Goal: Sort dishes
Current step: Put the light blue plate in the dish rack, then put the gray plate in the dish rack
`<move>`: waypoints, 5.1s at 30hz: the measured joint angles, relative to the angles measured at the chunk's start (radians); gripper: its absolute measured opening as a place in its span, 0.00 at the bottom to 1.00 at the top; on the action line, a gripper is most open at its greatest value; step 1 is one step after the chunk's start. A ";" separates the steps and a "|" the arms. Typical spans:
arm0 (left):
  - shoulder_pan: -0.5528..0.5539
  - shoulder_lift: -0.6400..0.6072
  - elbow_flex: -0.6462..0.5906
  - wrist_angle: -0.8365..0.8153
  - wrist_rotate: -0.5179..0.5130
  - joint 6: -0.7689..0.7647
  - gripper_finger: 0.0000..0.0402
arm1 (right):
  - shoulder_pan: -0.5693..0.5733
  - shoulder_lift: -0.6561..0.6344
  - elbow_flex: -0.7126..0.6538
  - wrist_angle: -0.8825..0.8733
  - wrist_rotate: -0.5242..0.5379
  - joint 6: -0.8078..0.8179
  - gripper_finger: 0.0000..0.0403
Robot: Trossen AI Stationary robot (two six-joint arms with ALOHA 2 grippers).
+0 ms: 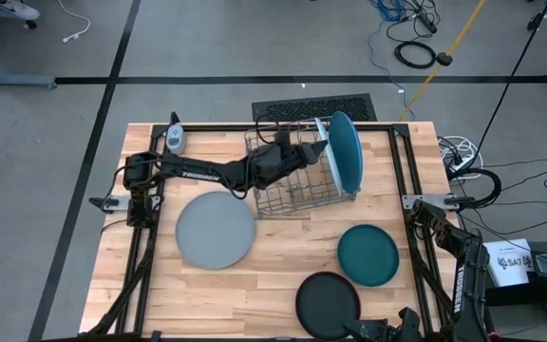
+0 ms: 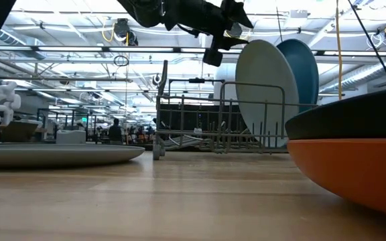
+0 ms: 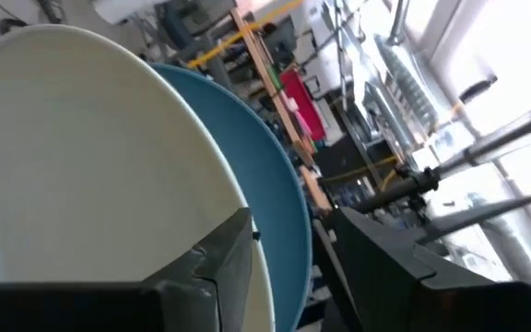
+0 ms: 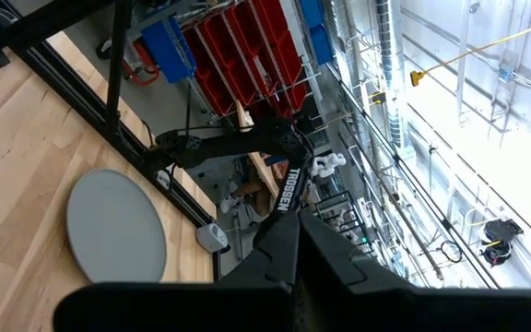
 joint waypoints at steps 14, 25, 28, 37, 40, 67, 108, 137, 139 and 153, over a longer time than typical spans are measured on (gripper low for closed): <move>0.022 -0.001 0.000 0.002 0.075 0.012 0.52 | 0.000 0.000 0.000 -0.012 0.000 0.012 0.00; 0.060 -0.040 0.000 0.046 0.303 0.103 0.58 | 0.000 0.000 0.000 -0.035 0.000 0.039 0.00; 0.059 -0.063 0.000 0.066 0.355 0.152 0.58 | 0.000 0.000 0.000 -0.034 0.000 0.039 0.00; 0.034 -0.281 0.000 0.013 0.491 0.434 0.57 | -0.005 0.000 0.000 -0.036 0.000 0.057 0.00; 0.000 -0.408 0.000 -0.142 0.486 0.602 0.54 | -0.018 0.000 0.000 -0.036 0.000 0.058 0.00; -0.657 -0.210 -0.117 -1.667 0.134 0.485 0.42 | -0.144 0.000 0.000 -0.220 -0.065 0.259 0.00; -0.695 0.034 0.062 -1.884 0.448 0.573 0.00 | -0.127 0.000 0.000 -0.226 -0.065 0.260 0.00; -0.509 -0.514 0.211 -1.214 -0.193 0.405 0.00 | -0.127 0.000 0.000 -0.226 -0.065 0.259 0.00; -0.459 -0.497 0.191 -1.172 -0.171 0.404 0.00 | -0.127 0.000 0.000 -0.225 -0.065 0.256 0.00; -0.232 -0.377 0.143 -0.831 0.098 0.462 0.00 | -0.093 0.000 0.000 -0.209 -0.050 0.233 0.00</move>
